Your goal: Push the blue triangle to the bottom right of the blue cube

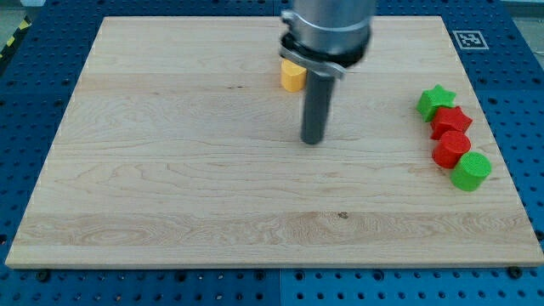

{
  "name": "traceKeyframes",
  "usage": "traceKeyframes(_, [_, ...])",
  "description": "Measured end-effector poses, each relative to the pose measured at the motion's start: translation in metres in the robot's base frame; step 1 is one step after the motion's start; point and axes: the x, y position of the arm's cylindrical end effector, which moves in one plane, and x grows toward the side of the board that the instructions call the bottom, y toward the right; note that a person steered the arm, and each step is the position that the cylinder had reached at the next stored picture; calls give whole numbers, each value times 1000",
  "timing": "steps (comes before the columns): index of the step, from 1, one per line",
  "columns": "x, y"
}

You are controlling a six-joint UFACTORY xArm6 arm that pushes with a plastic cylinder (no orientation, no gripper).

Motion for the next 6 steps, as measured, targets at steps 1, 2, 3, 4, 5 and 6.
traceKeyframes(1, [-50,-15])
traceKeyframes(2, [-69,-18])
traceKeyframes(3, [-69,-18])
traceKeyframes(4, [-69,-18])
traceKeyframes(5, [-69,-18])
traceKeyframes(6, [-75,-10])
